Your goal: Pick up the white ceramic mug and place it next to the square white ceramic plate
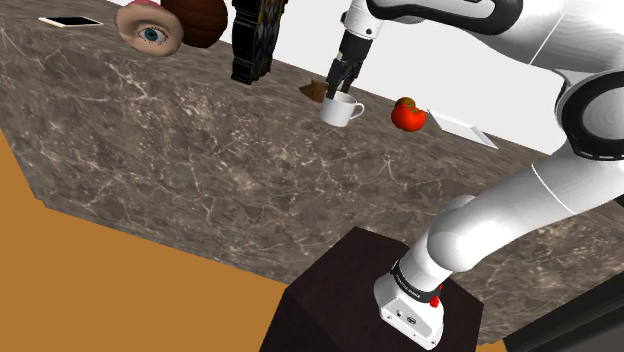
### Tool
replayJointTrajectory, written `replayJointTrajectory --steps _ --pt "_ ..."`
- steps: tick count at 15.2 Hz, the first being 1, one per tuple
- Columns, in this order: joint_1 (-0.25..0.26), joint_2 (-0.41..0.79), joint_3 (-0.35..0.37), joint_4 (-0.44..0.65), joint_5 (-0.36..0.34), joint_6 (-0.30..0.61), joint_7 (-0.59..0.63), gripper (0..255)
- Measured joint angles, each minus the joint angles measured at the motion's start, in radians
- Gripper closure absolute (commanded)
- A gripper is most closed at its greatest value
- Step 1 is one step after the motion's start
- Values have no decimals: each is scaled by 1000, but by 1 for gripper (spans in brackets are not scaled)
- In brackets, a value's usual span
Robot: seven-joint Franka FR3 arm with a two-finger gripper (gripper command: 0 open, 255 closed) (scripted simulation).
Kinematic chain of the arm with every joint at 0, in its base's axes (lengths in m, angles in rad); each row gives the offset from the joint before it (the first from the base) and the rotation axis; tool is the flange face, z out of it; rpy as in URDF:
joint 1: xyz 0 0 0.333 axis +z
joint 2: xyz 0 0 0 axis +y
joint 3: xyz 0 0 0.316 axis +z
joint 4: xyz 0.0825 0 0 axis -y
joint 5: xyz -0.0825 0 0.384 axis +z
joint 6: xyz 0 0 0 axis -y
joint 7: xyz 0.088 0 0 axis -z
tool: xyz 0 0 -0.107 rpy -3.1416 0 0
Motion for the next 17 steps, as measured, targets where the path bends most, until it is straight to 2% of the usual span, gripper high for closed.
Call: replayJointTrajectory --steps 6,12,13,17 --pt "-2 2 -5 -70 -1 72 -3 0" --pt "-2 1 -4 -81 -1 83 -1 0" --pt "-2 1 -4 -81 -1 83 -1 255" --pt "-2 1 -4 -81 -1 83 -1 255"
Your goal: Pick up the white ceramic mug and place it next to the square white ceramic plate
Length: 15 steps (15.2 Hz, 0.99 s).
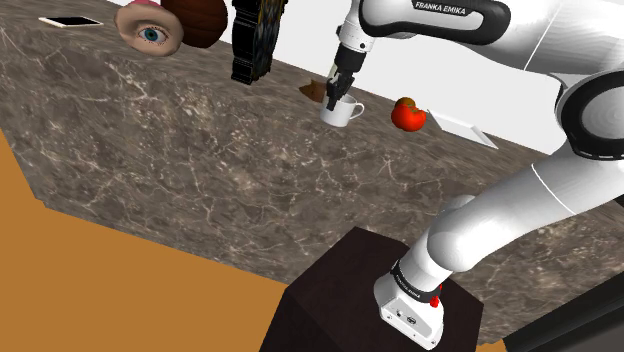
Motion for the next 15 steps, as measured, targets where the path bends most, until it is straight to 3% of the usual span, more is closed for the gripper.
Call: replayJointTrajectory --steps 7,15 --pt "0 1 0 8 0 -7 -1 255" --pt "1 14 1 119 2 -104 -4 255"
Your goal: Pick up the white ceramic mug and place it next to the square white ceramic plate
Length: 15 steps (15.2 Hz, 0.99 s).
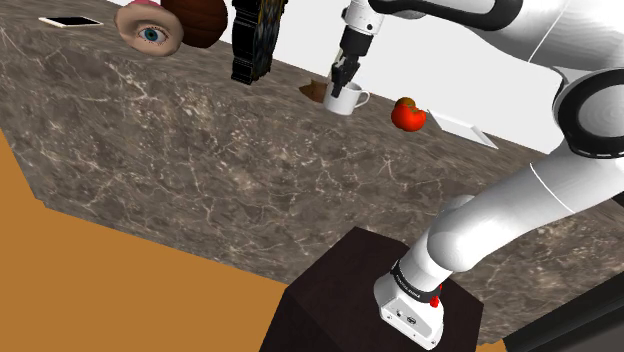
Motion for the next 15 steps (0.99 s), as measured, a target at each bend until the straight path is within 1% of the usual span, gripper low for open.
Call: replayJointTrajectory --steps 15 --pt "0 73 1 282 2 -209 -10 255"
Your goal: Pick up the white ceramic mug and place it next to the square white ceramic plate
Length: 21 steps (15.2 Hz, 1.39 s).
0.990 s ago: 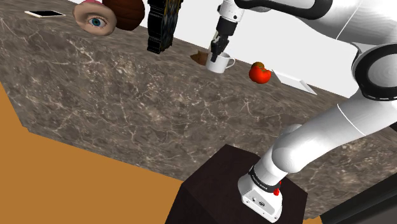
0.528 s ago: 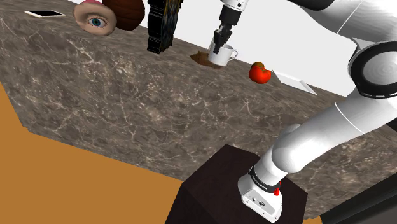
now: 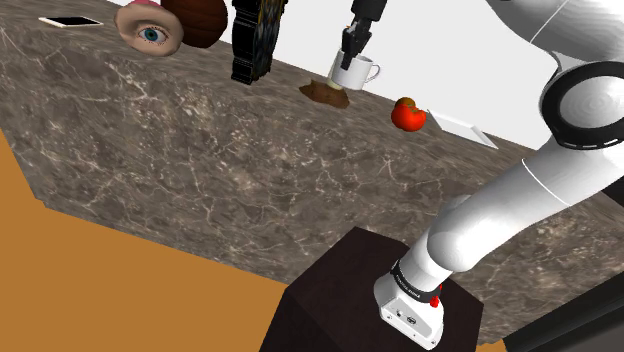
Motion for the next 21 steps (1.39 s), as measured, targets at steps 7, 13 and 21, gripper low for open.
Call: replayJointTrajectory --steps 7,13,21 --pt "-8 11 -13 94 -3 -82 -26 255" --pt "-44 -136 -79 -39 -30 -89 -128 255" --pt "-91 -289 -190 -146 -96 -120 -286 255"
